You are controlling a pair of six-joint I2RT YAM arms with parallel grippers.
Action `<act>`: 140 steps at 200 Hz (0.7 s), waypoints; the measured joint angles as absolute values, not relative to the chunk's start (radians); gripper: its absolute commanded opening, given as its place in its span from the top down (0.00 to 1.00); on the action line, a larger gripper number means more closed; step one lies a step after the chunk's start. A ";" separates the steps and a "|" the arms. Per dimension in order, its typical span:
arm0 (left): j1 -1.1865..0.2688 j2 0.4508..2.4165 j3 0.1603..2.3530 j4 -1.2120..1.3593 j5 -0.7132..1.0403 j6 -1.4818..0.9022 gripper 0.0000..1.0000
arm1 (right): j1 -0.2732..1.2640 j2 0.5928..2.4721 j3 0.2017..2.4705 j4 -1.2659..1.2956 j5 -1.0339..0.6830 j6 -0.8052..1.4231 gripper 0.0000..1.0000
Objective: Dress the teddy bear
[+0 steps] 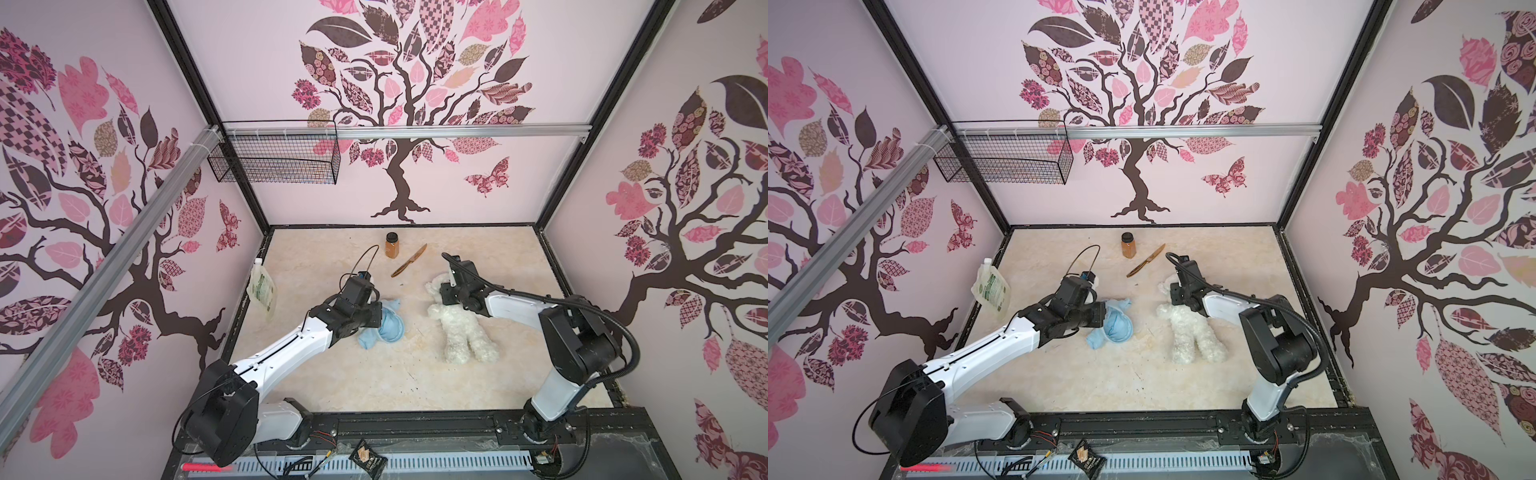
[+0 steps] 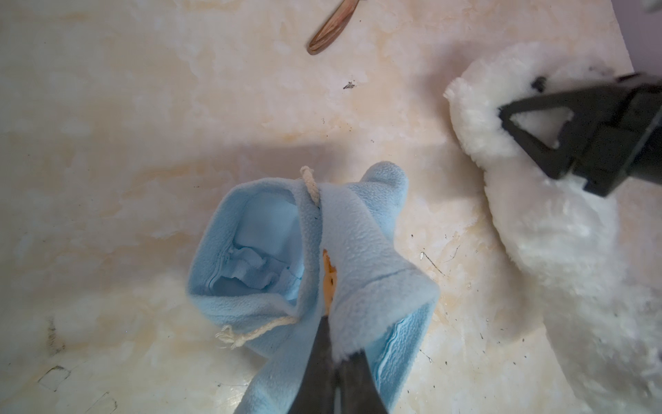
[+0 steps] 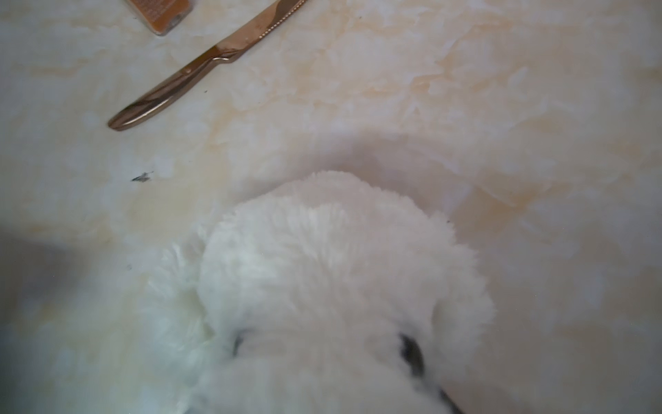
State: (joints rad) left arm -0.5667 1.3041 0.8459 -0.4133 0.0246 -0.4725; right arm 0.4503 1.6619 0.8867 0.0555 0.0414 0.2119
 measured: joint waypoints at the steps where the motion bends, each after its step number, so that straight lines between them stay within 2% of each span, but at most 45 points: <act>1: -0.564 1.304 0.846 -0.414 0.027 -0.472 1.00 | 0.451 1.656 0.881 0.057 0.035 0.212 0.59; 17: -0.519 1.304 0.862 -0.439 0.061 -0.466 1.00 | 0.451 1.527 0.774 0.091 -0.089 0.237 0.63; 46: -0.511 1.309 0.933 -0.513 0.093 -0.401 1.00 | 0.465 1.311 0.645 0.140 -0.323 0.270 0.63; 72: -0.510 1.341 1.004 -0.572 0.109 -0.314 1.00 | 0.562 1.182 0.606 0.155 -0.472 0.245 0.62; 104: -0.510 1.371 1.028 -0.617 0.161 -0.224 1.00 | 0.641 1.196 0.614 0.212 -0.719 0.231 0.62; 140: -0.510 1.360 1.028 -0.625 0.221 -0.165 1.00 | 0.659 1.316 0.664 0.238 -0.893 0.224 0.63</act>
